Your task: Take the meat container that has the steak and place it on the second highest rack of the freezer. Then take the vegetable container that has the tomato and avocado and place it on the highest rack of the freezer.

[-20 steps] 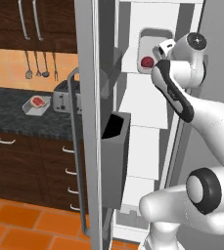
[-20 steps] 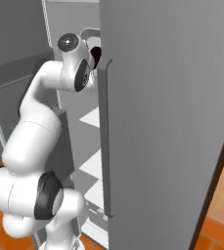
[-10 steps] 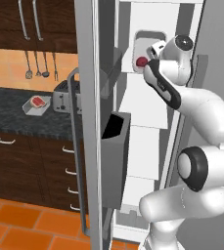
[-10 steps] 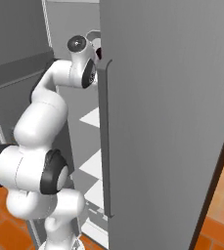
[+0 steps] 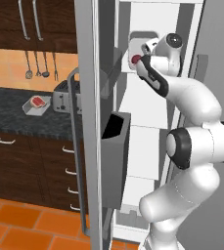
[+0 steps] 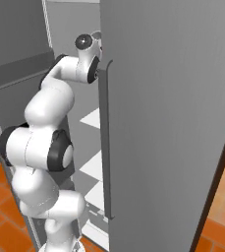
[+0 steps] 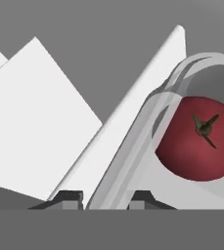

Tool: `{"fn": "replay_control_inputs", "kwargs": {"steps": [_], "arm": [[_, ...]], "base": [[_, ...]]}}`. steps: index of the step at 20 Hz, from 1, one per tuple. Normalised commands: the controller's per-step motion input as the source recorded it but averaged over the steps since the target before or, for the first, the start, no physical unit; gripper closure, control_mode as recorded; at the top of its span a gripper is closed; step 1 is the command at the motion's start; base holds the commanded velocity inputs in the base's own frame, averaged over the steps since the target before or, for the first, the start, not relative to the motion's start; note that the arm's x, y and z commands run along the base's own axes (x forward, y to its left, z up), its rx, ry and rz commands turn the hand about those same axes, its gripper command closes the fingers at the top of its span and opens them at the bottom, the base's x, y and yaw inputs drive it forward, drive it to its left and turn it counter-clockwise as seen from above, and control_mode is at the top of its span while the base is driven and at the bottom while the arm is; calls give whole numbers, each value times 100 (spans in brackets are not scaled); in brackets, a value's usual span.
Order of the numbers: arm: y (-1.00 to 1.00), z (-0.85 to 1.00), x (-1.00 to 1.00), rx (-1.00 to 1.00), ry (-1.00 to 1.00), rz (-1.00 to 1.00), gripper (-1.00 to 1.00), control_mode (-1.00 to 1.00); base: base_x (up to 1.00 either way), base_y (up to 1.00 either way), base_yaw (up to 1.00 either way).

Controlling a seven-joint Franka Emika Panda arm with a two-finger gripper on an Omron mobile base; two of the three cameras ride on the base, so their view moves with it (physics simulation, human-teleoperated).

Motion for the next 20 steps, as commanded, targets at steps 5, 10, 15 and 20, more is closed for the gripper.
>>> {"fn": "replay_control_inputs", "kwargs": {"steps": [5,10,15,20], "arm": [[-3,-21,56,0,0,0,-100,-100],[-5,-7,27,0,-3,0,-100,-100],[0,0,6,0,-24,0,-100,-100],[-9,23,-52,4,-14,0,-100,-100]], "base": [[0,0,0],[0,0,0],[0,0,0],[0,0,0]]}}
